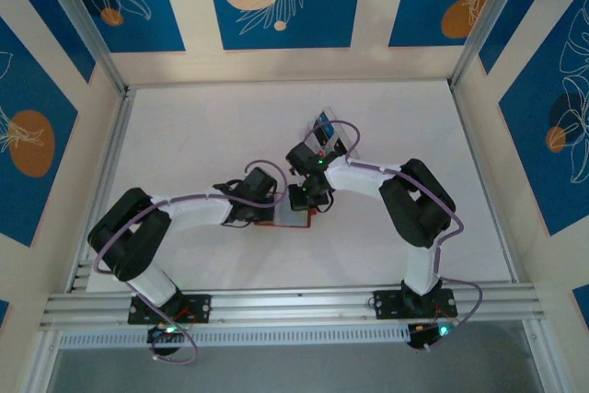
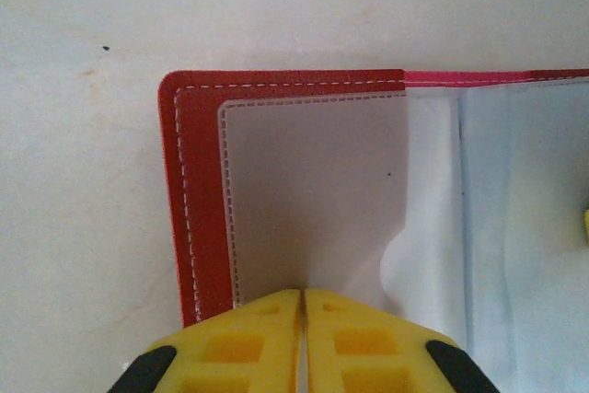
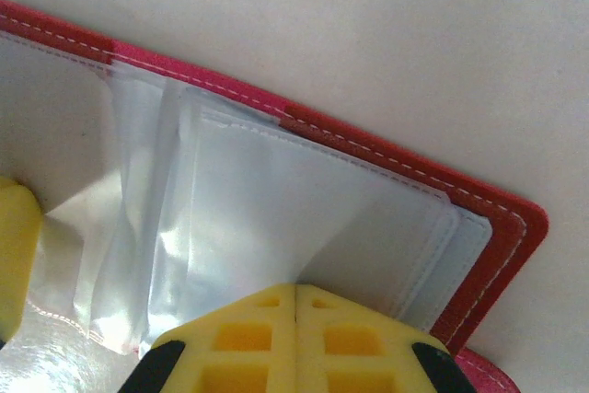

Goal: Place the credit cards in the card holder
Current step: Flip over the card slot on the card holder.

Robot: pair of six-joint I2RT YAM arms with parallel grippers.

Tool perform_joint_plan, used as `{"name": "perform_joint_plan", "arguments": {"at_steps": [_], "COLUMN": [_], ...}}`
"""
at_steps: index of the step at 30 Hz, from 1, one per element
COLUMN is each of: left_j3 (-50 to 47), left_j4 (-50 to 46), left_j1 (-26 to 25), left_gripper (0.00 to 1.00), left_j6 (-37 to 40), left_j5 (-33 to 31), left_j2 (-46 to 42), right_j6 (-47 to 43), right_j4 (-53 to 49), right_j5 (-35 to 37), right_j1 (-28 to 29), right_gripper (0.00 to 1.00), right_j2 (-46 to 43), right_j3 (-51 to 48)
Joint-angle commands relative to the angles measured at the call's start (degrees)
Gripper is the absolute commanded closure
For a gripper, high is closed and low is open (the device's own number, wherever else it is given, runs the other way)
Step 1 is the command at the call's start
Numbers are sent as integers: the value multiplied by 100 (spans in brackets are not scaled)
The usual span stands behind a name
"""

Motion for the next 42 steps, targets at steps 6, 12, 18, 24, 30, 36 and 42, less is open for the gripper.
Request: {"name": "perform_joint_plan", "arguments": {"at_steps": [6,12,18,24,30,36,42], "left_j3": [-490,-790,-879,-939,-984,-1036,-1030], "left_j4": [109,158,257,361,365,466,515], "left_j1": [77,76,75,74,67,67,59], "left_gripper": [91,91,91,91,91,91,92], "left_j6": [134,-12,-17,-63,-64,-89,-98], "left_j5": [115,108,194,266,301,371,442], "left_j2": [54,-284,-281,-276,-295,-282,-254], "right_j6": [-271,-360,-424,-474,-502,-771,-1070], "right_j4": [-398,-506,-665,-758,-1049,-1557,-1803], "right_j5": [379,440,373,521,1347,2103,2383], "right_j1": [-60,-78,-78,-88,-635,-1380,-1660], "right_gripper": [100,100,98,98,74,61,60], "right_j2": [211,44,8,-272,-1042,-842,-301], "right_j3": [118,300,576,762,1042,1670,2261]}}
